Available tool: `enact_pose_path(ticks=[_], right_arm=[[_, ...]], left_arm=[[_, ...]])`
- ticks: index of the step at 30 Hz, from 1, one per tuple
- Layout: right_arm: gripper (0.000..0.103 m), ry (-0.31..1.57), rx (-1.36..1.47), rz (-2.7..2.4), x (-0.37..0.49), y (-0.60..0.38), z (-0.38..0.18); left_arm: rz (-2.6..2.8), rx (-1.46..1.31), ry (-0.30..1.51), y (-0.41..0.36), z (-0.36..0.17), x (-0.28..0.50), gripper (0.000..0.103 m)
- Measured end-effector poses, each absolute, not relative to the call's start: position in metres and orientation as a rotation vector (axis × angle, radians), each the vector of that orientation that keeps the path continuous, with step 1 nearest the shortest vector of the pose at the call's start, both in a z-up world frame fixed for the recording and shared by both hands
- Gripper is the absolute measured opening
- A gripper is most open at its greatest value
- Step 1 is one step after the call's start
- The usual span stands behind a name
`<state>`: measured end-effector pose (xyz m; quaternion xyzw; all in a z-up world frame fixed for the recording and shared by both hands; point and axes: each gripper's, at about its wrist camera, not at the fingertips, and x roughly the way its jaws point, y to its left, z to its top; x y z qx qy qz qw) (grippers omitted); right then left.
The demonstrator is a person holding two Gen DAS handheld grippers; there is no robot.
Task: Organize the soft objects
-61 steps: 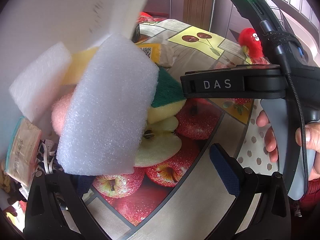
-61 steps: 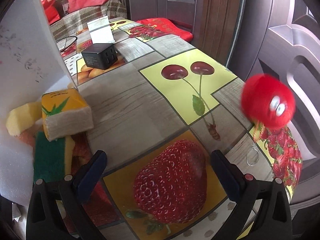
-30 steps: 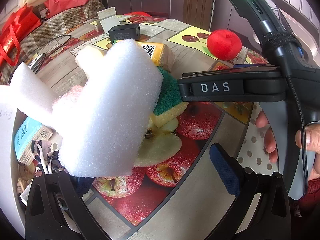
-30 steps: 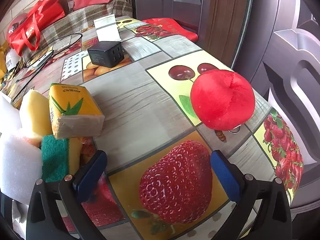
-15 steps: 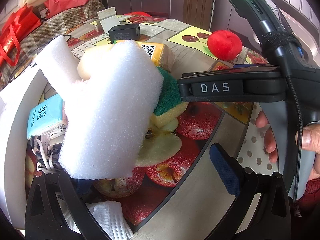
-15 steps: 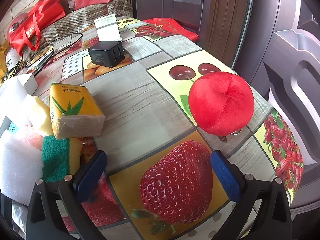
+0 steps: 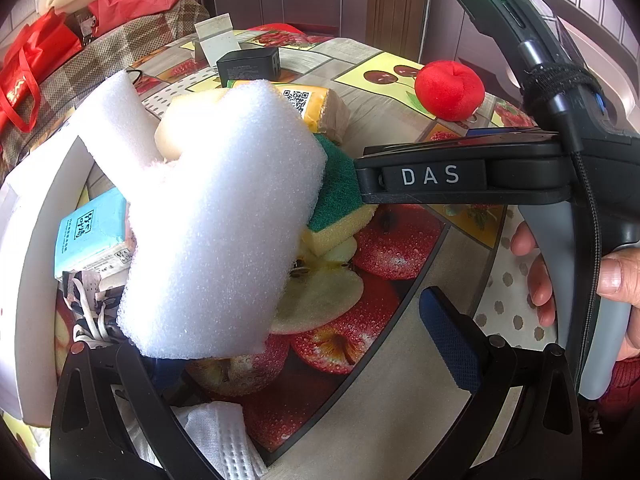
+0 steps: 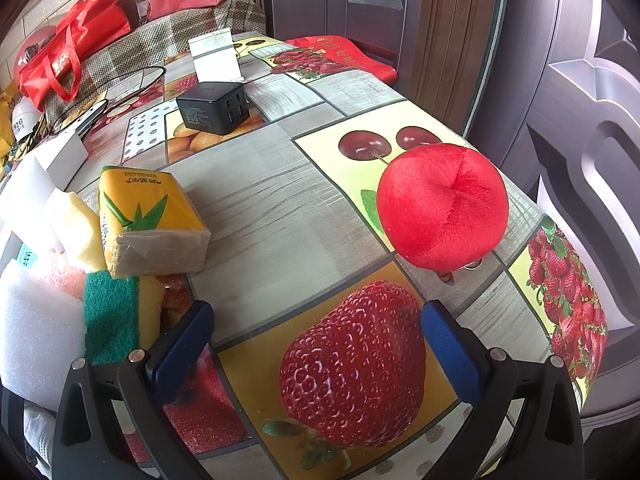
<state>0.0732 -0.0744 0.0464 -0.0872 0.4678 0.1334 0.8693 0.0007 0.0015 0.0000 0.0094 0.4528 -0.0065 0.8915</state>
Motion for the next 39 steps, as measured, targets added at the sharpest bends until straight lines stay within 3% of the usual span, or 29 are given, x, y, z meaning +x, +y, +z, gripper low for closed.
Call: enact_pose_path(ticks=[20, 25, 28, 34, 36, 39], right_arm=[[0.103, 0.976, -0.19, 0.296, 0.072, -0.072, 0.047], [0.103, 0.953, -0.193, 0.35, 0.063, -0.07, 0.05], [0.103, 0.863, -0.137, 0.411, 0.049, -0.079, 0.063], [0.103, 0.43, -0.048, 0.551, 0.013, -0.123, 0.128], [0.103, 0.396, -0.005, 0.598, 0.025, -0.141, 0.138], [0.103, 0.524, 0.023, 0.536, 0.062, -0.163, 0.134]], left_arm=[[-0.01, 0.018, 0.936, -0.002, 0.003, -0.005, 0.102], [-0.029, 0.0, 0.723, -0.007, 0.039, -0.057, 0.102], [-0.019, -0.051, 0.606, 0.008, 0.066, -0.098, 0.103], [0.082, -0.137, 0.544, 0.083, 0.076, -0.155, 0.103], [0.138, -0.164, 0.602, 0.105, 0.066, -0.165, 0.103], [0.161, -0.212, 0.722, 0.123, 0.047, -0.168, 0.103]])
